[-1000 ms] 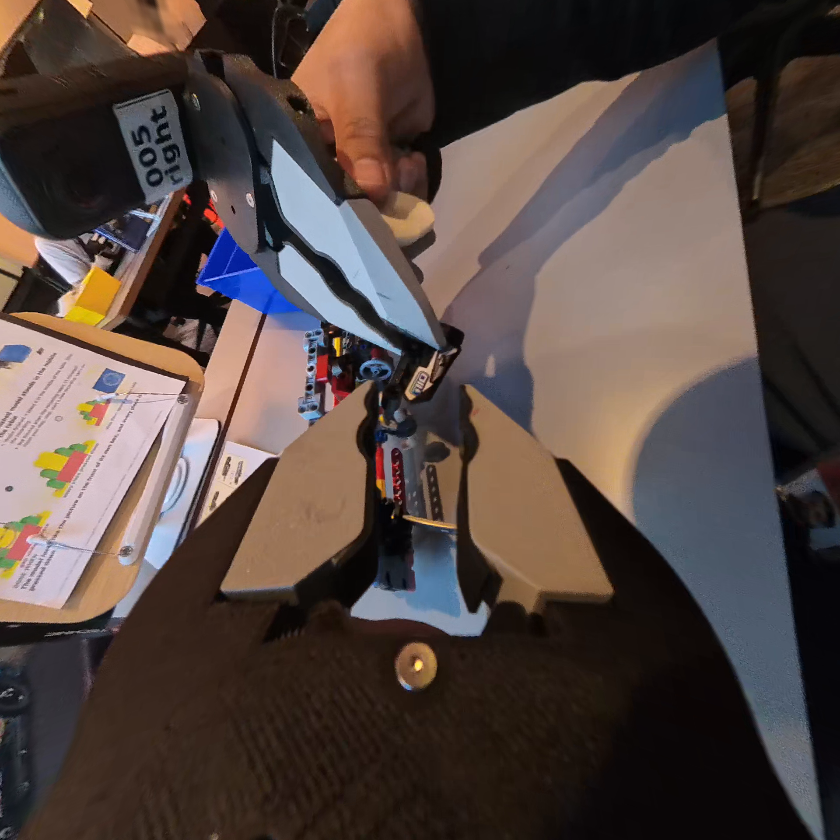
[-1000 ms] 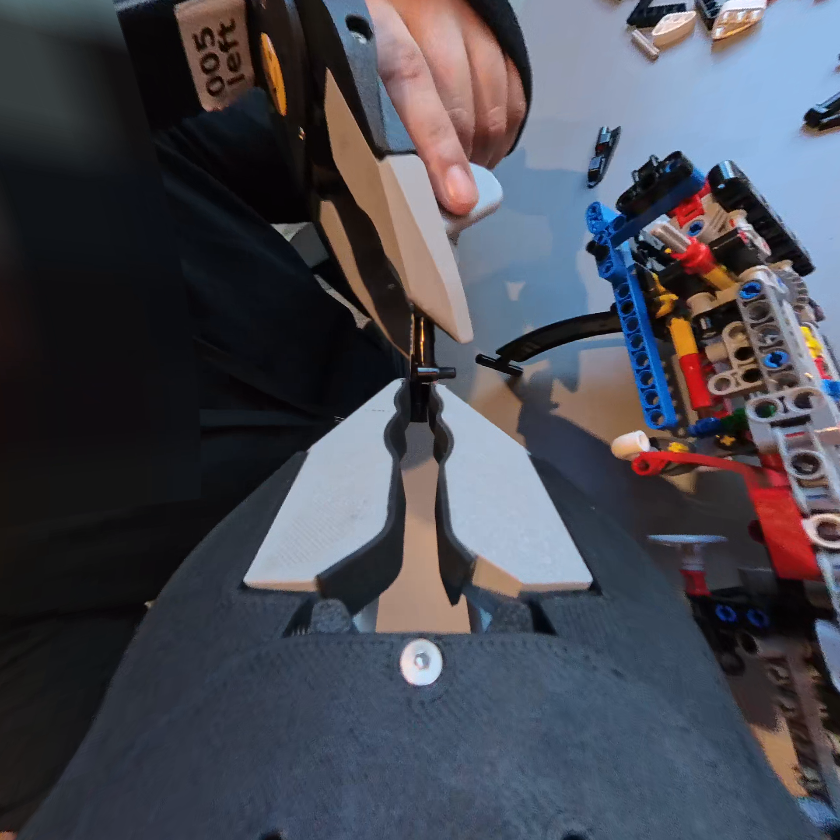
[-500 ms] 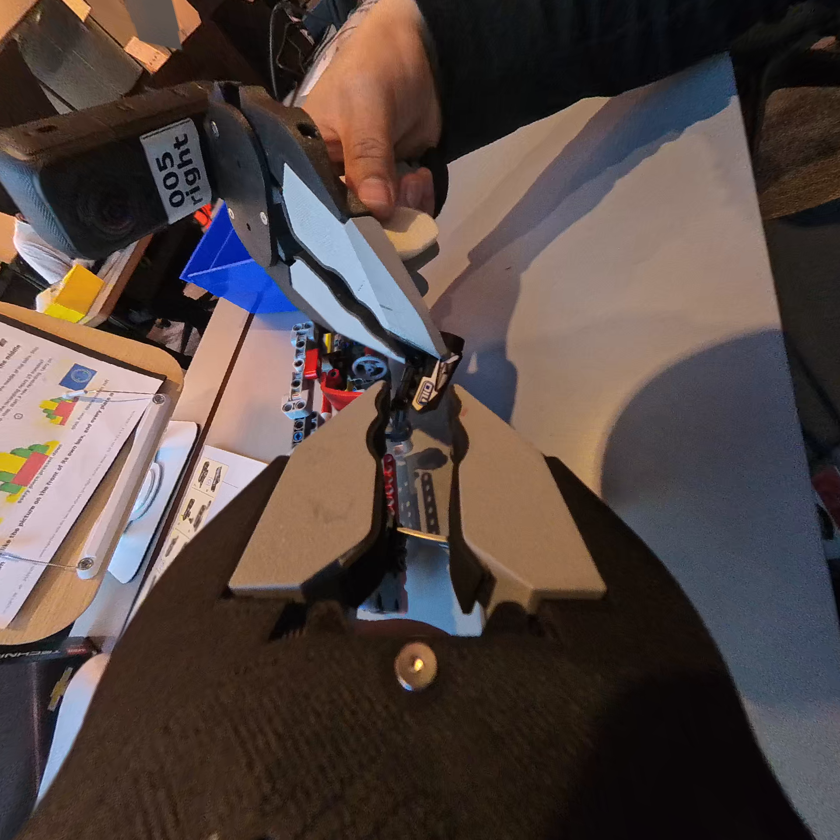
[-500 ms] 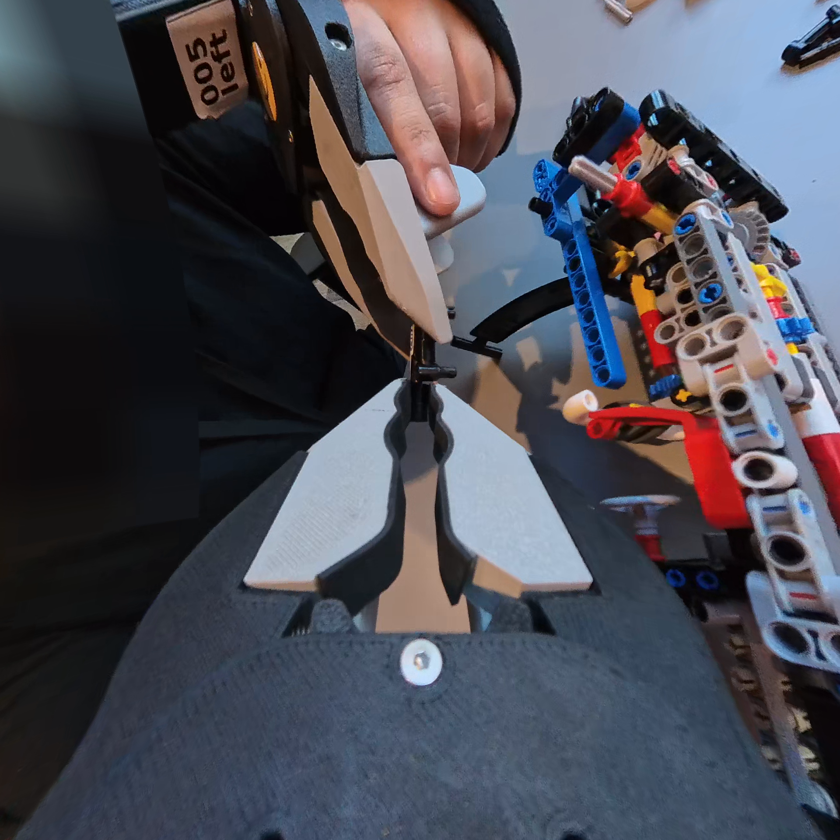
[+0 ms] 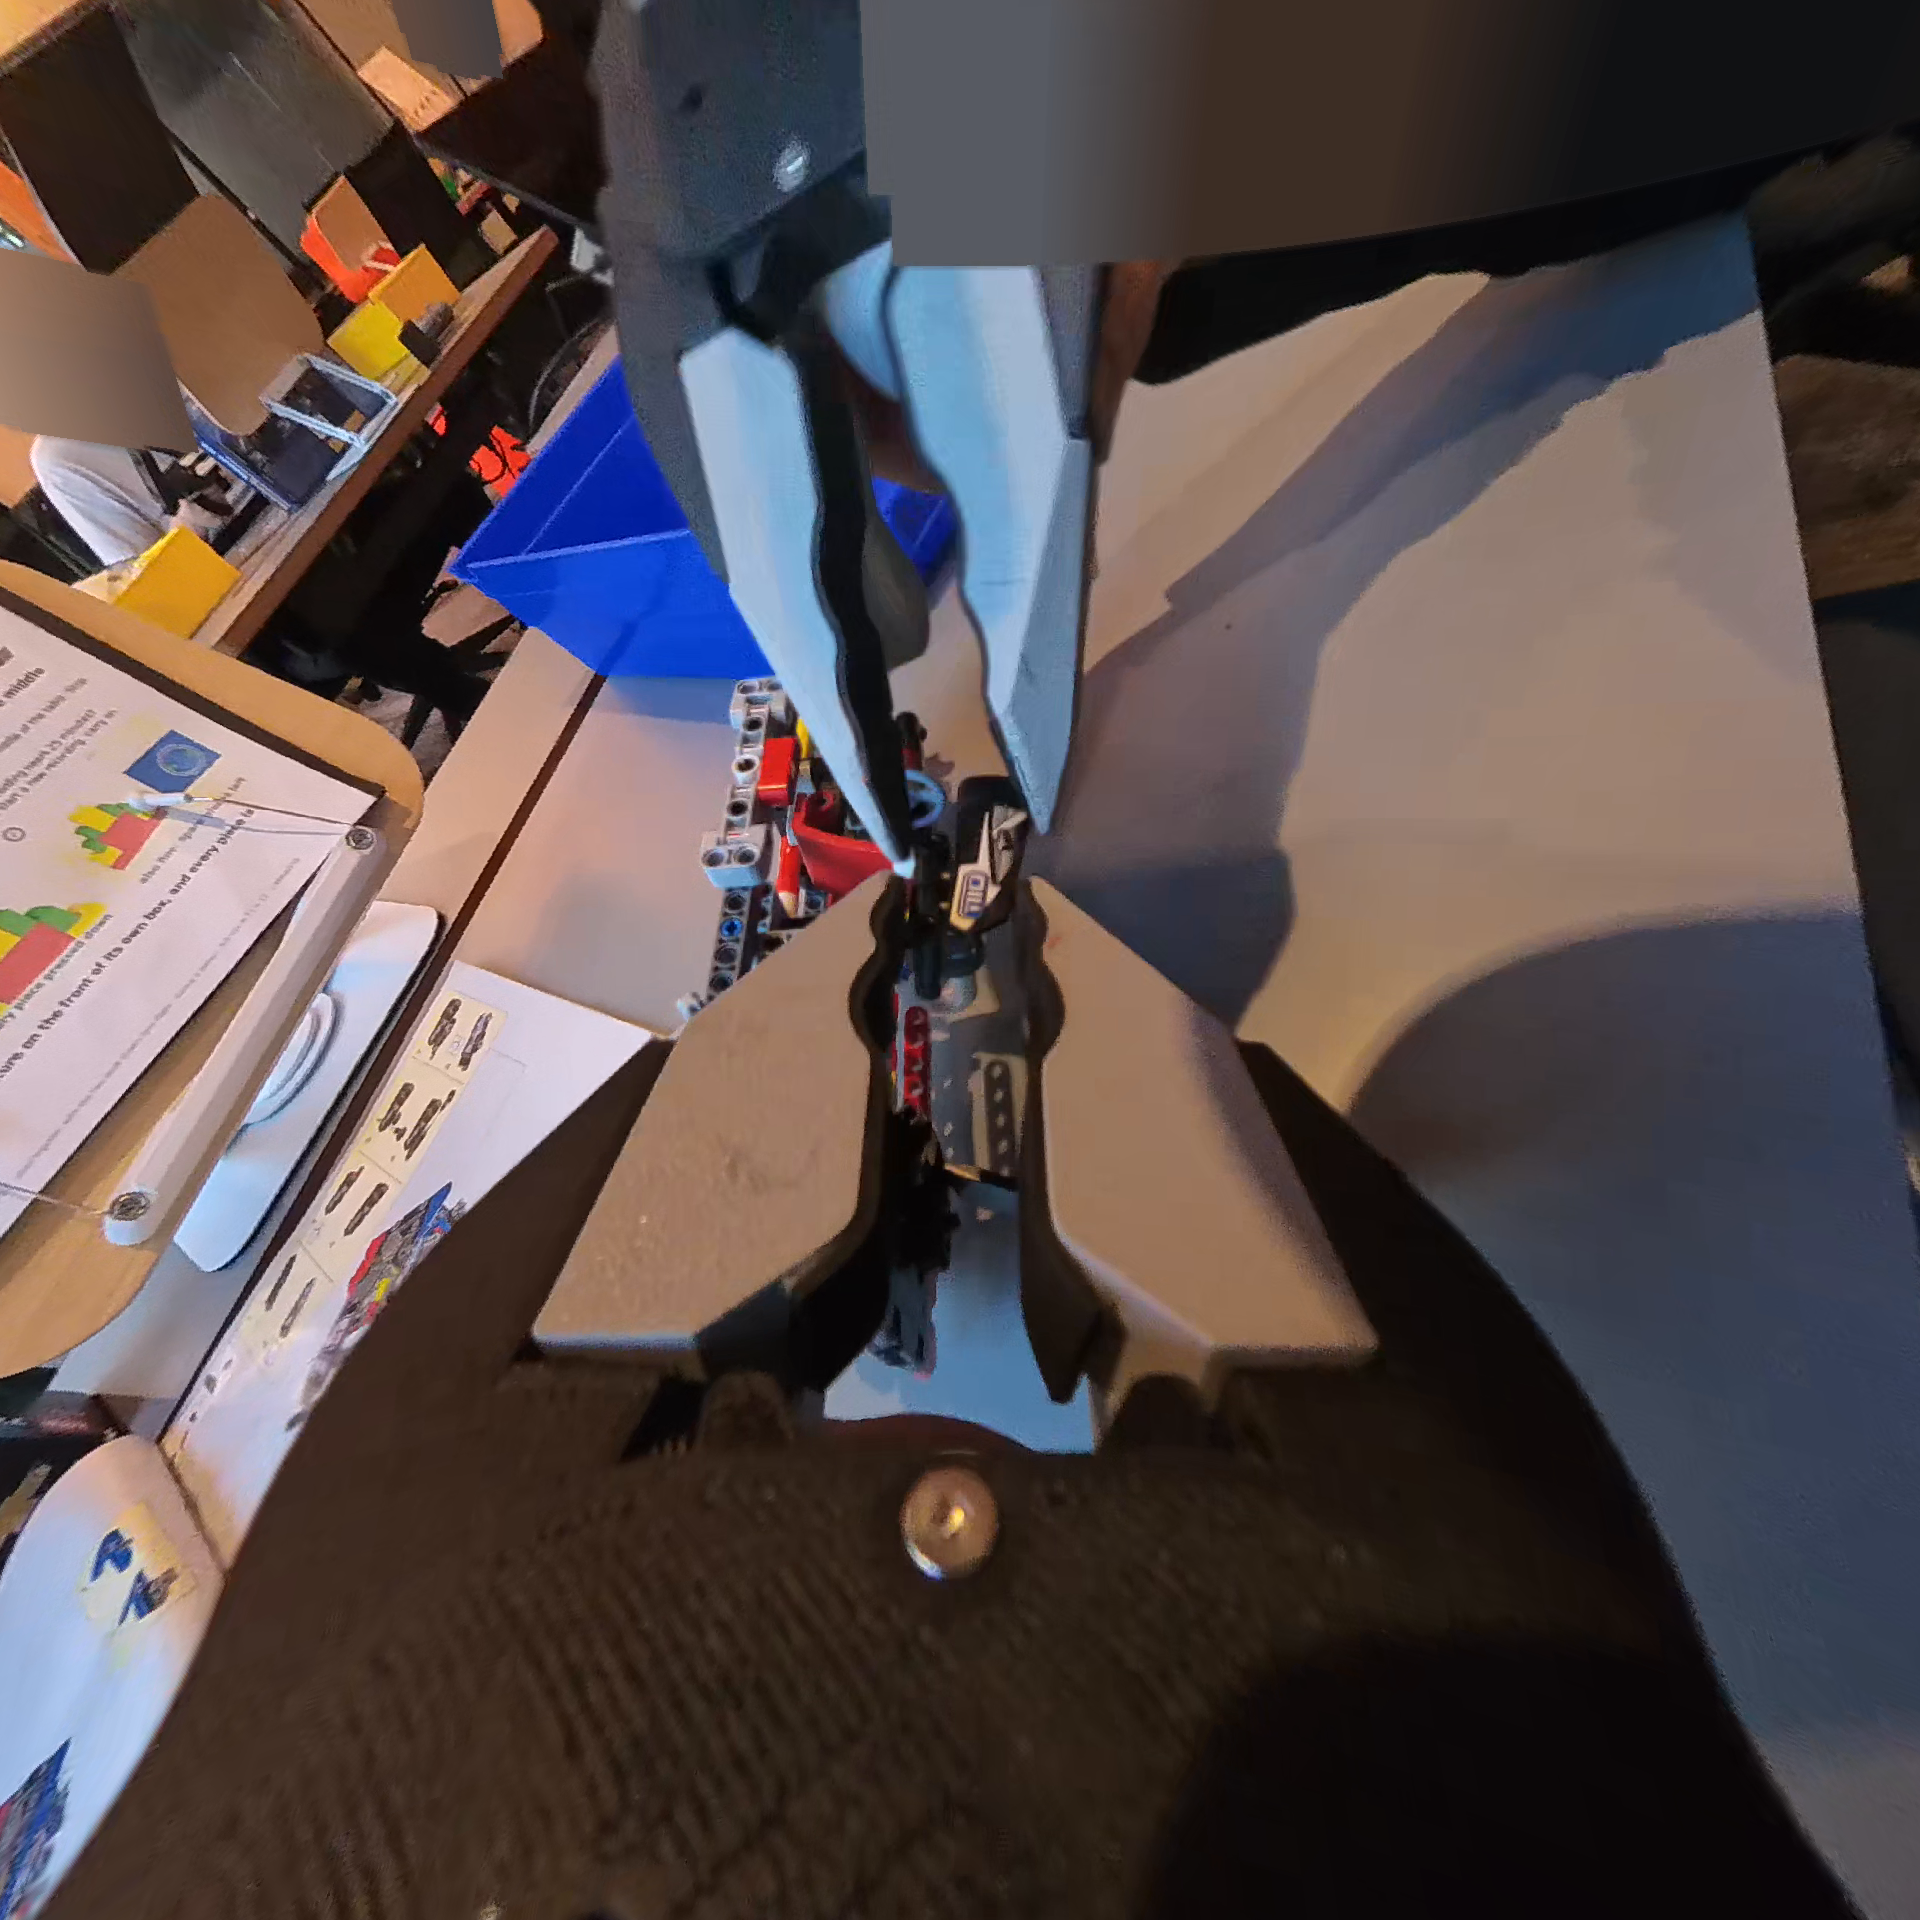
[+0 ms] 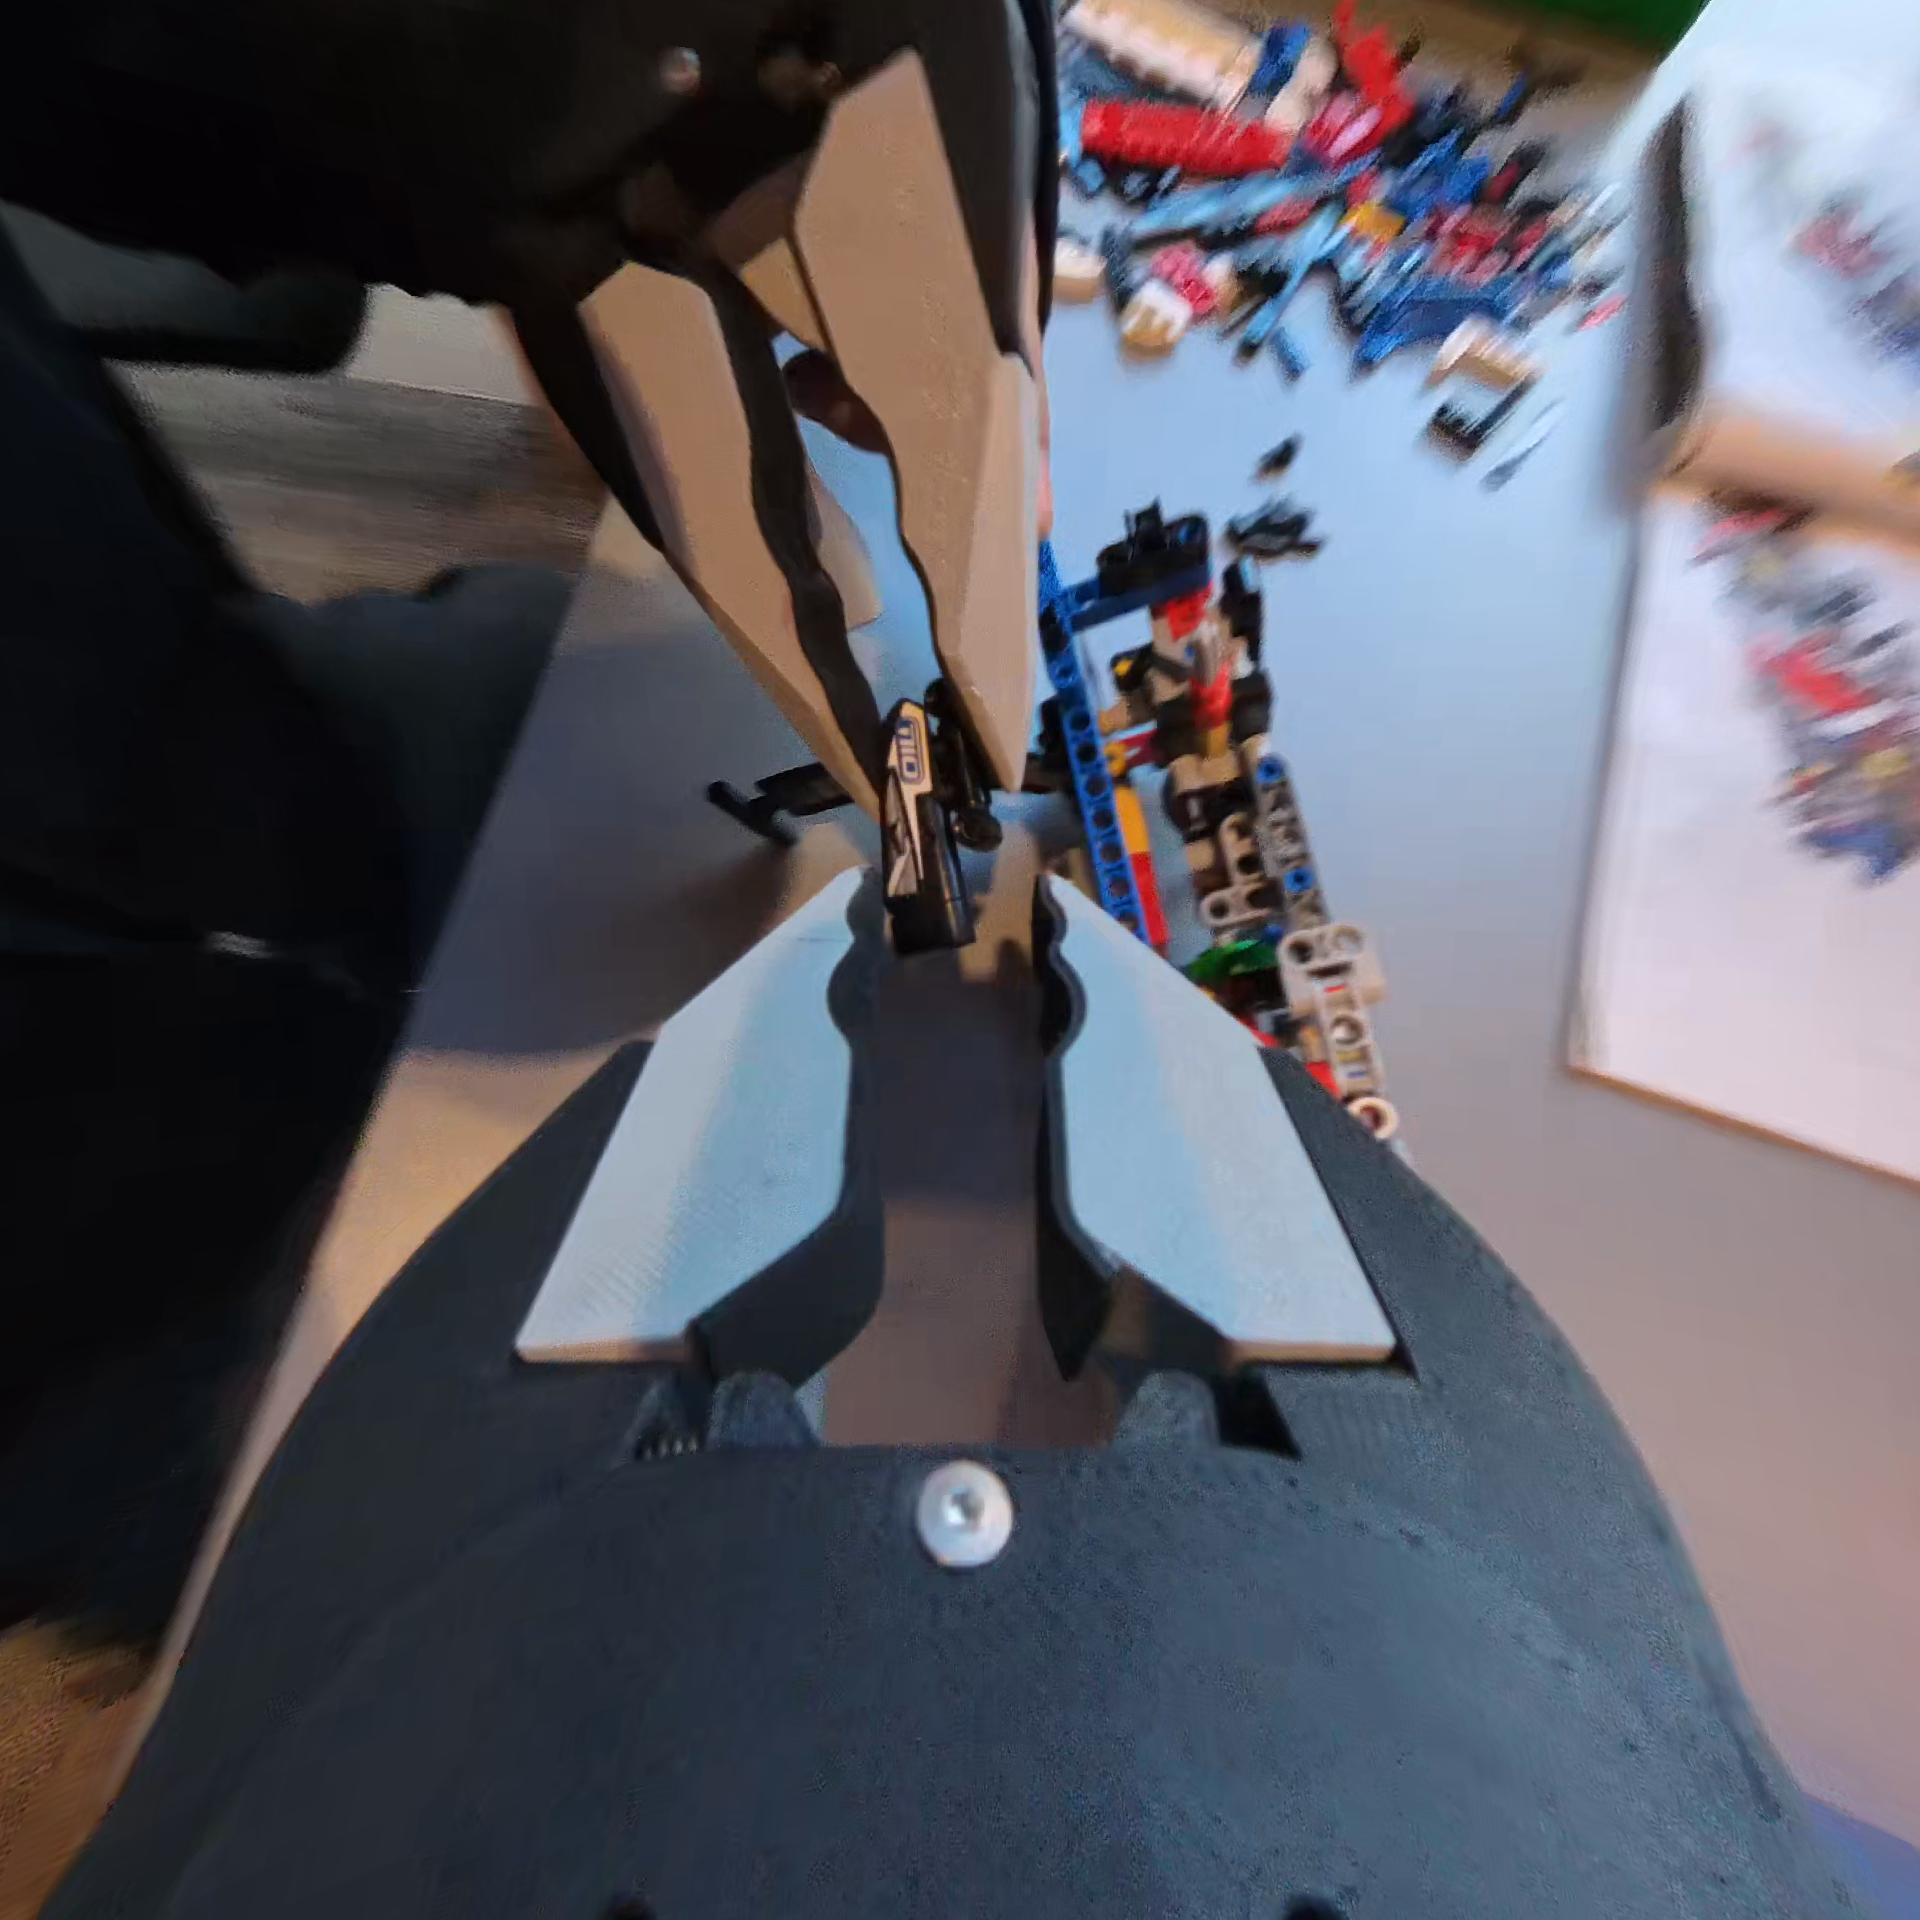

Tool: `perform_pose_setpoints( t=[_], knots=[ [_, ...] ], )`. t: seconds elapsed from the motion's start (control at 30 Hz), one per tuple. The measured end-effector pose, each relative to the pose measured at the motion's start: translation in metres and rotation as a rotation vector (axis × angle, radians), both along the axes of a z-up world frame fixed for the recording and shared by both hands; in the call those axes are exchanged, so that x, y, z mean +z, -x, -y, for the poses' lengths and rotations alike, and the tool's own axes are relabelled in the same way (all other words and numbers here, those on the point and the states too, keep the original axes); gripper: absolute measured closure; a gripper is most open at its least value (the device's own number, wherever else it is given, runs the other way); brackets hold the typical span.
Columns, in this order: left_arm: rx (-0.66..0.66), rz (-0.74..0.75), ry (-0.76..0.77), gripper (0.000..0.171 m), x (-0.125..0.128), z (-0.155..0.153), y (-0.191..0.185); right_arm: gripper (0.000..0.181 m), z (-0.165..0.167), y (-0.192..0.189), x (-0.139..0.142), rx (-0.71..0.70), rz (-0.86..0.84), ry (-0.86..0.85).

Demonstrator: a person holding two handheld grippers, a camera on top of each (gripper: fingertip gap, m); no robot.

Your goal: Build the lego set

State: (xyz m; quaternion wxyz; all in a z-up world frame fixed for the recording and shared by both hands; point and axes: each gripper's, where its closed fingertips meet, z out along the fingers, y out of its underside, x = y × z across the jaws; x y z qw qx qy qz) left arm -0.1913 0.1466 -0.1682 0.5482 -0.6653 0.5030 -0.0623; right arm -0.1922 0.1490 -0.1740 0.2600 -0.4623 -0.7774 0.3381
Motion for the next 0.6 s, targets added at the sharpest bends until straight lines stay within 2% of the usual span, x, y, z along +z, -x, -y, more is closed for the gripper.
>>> perform_pose_setpoints(
  t=[0.13,0.2,0.3,0.43,0.5,0.6],
  knots=[
    [-0.009,0.024,-0.002,0.155,0.002,-0.002,0.000,0.156,0.002,0.006,0.008,-0.014,-0.158,-0.324],
    [-0.021,0.015,-0.018,0.155,0.002,-0.003,-0.001,0.156,0.004,0.010,0.008,-0.007,-0.180,-0.402],
    [-0.018,-0.013,-0.035,0.155,0.000,-0.006,0.002,0.157,0.002,0.013,0.005,0.004,-0.174,-0.433],
    [-0.058,0.013,-0.086,0.155,0.005,-0.003,0.004,0.157,0.005,0.013,0.011,0.055,-0.222,-0.381],
    [-0.105,0.027,-0.151,0.156,0.011,0.001,0.003,0.160,0.008,0.012,0.017,0.086,-0.254,-0.345],
    [-0.129,0.070,-0.171,0.155,0.015,0.001,0.005,0.168,0.010,0.011,0.026,0.111,-0.307,-0.358]
  ],
)
